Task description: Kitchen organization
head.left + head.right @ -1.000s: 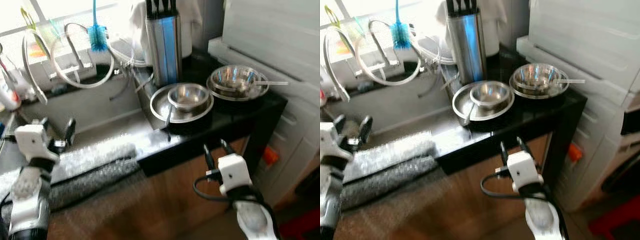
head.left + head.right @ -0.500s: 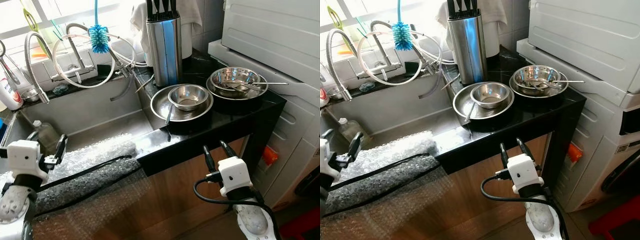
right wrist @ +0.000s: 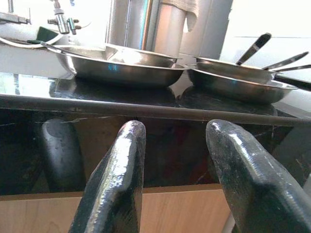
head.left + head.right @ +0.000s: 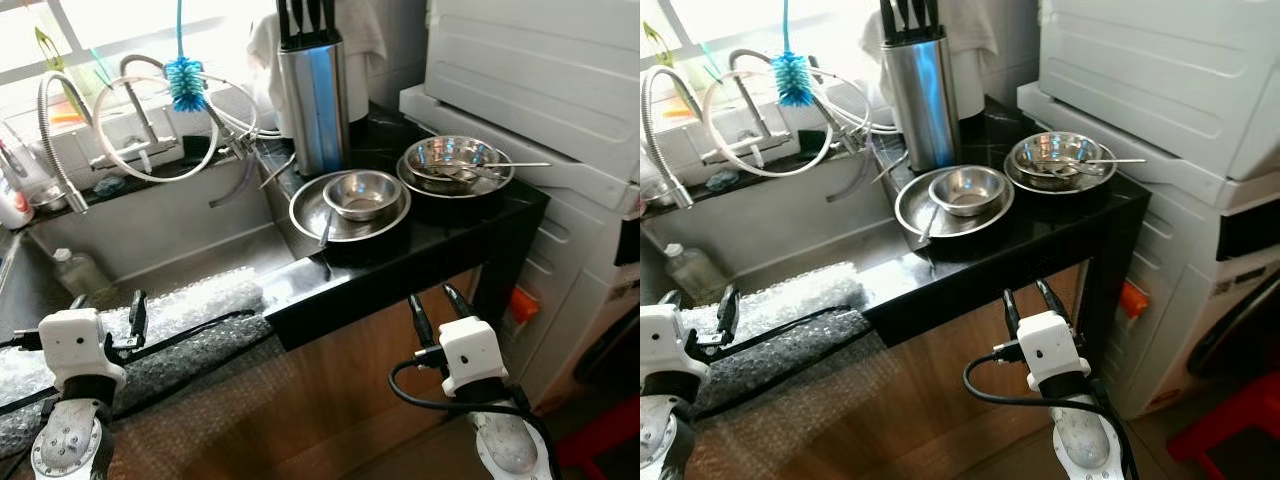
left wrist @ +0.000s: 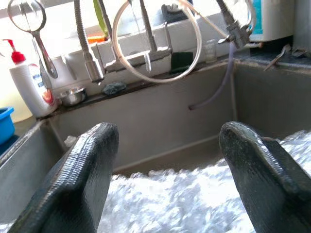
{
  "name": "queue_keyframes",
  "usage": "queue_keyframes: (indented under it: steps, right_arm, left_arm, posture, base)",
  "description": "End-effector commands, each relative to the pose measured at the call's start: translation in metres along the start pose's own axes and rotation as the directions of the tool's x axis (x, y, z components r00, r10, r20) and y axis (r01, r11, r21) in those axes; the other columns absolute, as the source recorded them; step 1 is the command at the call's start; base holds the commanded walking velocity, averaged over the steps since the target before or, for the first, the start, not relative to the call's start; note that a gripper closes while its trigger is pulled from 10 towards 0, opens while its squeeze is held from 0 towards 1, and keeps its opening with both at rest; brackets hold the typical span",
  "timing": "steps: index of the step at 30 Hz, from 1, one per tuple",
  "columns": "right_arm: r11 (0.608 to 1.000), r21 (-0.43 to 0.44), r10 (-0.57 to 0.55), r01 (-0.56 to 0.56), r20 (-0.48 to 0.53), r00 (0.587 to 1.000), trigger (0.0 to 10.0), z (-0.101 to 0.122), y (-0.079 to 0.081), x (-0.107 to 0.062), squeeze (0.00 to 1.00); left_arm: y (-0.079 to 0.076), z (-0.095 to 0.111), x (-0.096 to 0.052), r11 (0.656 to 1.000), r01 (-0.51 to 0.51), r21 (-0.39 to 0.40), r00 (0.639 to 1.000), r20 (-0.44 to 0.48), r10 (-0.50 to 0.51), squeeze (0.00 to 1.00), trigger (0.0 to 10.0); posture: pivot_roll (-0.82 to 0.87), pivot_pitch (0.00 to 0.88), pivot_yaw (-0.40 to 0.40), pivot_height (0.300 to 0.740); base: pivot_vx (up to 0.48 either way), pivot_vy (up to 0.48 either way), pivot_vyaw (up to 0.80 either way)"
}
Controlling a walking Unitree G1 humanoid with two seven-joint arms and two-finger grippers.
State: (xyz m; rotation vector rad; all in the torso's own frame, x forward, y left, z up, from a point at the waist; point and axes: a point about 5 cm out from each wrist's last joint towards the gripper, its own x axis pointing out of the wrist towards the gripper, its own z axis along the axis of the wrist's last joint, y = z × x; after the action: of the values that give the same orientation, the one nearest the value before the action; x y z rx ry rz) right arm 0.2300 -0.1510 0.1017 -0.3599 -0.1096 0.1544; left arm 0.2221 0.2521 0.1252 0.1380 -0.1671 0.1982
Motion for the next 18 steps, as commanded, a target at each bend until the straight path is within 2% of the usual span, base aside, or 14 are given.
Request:
queue_keyframes:
  steps: [1,4,8,12,18]
  right_arm:
    - [1.000,0.005,-0.001,0.000,0.023,1.000,10.0,0.006,0.003,0.003,0.00]
    - [1.000,0.006,-0.004,0.003,0.023,1.000,10.0,0.006,0.003,0.003,0.00]
    - [1.000,0.012,-0.019,0.019,0.019,1.000,10.0,0.006,0.000,0.004,0.00]
    - [1.000,0.014,-0.019,0.019,0.017,1.000,10.0,0.006,0.001,0.005,0.00]
    - [1.000,0.013,-0.011,0.011,0.018,1.000,10.0,0.007,0.001,0.005,0.00]
  left_arm:
    - [0.002,0.006,0.005,1.000,-0.012,0.010,1.000,0.014,0.012,0.00,10.0]
    - [0.001,0.006,0.008,1.000,-0.017,-0.006,1.000,0.012,0.017,0.00,10.0]
    - [-0.013,0.002,0.013,0.998,0.000,-0.059,1.000,-0.002,0.000,0.00,10.0]
    - [-0.024,0.001,0.013,0.997,0.024,-0.079,1.000,-0.008,-0.025,0.00,10.0]
    - [-0.028,0.000,0.014,0.996,0.030,-0.083,0.999,-0.017,-0.031,0.00,10.0]
  posture:
    - [-0.12,0.000,0.184,0.740]
    - [-0.13,0.000,0.183,0.740]
    - [-0.12,0.000,0.181,0.740]
    - [-0.11,0.000,0.180,0.740]
    - [-0.11,0.000,0.178,0.740]
  base:
    - [0.000,0.000,0.00]
    - [0.000,0.000,0.00]
    - [0.000,0.000,0.00]
    - [0.000,0.000,0.00]
    - [0.000,0.000,0.00]
